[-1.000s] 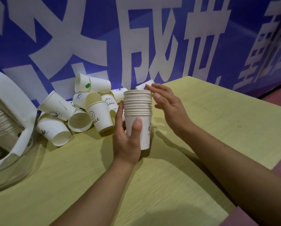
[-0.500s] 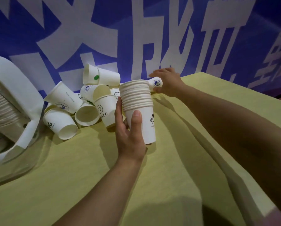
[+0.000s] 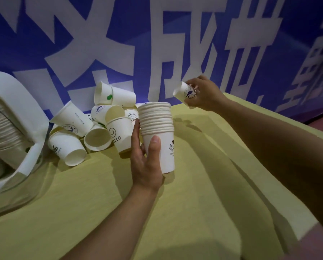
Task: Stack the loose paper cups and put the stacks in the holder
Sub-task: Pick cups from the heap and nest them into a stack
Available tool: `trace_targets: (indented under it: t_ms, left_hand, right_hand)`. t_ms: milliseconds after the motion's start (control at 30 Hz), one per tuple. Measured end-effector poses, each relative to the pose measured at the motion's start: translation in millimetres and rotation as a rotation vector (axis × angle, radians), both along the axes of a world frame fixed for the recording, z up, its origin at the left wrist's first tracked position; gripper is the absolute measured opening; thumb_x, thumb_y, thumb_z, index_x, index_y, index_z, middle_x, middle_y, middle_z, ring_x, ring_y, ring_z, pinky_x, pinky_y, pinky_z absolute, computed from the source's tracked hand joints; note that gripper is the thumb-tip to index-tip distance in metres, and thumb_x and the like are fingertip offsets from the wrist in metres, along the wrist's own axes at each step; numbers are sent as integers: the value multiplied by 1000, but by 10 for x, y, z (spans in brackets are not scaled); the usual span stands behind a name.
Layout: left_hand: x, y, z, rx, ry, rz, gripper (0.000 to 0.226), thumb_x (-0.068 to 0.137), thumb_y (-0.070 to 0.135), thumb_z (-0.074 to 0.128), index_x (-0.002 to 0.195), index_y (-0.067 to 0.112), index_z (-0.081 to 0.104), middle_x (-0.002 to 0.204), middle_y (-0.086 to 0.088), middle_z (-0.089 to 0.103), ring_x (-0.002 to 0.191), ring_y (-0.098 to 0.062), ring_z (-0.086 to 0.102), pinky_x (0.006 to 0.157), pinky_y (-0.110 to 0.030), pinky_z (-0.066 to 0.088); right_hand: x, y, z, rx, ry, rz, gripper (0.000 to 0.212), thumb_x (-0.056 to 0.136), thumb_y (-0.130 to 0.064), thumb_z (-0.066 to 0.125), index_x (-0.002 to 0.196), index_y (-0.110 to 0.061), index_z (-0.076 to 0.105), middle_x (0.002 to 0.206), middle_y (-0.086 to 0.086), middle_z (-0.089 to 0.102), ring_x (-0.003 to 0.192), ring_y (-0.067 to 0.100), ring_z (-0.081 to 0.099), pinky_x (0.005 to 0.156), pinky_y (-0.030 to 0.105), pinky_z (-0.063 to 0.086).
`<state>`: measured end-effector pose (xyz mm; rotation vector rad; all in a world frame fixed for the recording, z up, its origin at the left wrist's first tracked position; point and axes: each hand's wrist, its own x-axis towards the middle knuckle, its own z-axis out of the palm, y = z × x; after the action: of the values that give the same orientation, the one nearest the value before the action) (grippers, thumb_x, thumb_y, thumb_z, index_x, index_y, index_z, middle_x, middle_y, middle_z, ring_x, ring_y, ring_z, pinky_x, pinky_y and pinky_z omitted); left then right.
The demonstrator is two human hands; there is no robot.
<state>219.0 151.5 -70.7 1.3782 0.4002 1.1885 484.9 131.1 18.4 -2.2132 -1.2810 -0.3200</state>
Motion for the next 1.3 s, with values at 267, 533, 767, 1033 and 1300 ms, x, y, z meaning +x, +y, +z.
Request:
trace_targets:
  t_ms: [267,533,767,1033,1300]
  left_hand:
    - [-257,-347,124,175,158,-248,75,78,55,62,149,41,40,136,5,63,117,-17,65,94,-45,56]
    - [-897,-784,259,209,208,-320,66,75,60,61,137,65,39,124,11,68,107,-17,69,82,-40,61]
    - [-1480,-714,324,193,177,-154,67,79,60,59,140,62,33,127,-1,65,98,-20,71,72,-34,60]
    - [-2079,-603,329,208,215,10,66,77,64,58,137,68,33,131,2,64,109,-20,67,83,-42,60]
    - [-2489,-442,321,296,364,83,82,79,66,59,147,66,14,131,21,61,112,-10,66,92,-50,57]
  right_hand:
    - [-1127,-1187,620,270,171,312,90,81,-16,79,143,-37,19,125,-1,45,109,16,56,88,26,54]
    - [-2003,-1445,716,392,376,356,64,83,-12,76,128,-28,32,127,0,38,108,19,53,72,19,58]
    - [-2782,-1178,560,415,615,502,17,95,-20,60,89,-24,44,114,2,51,100,20,60,64,22,53]
    - [-3311,-932,553,452,646,552,60,92,-21,66,135,-43,30,118,-7,45,97,14,61,59,17,55]
    - [-3633,-697,421,433,573,645,61,82,-32,66,133,-53,38,140,-4,37,112,16,56,79,33,59]
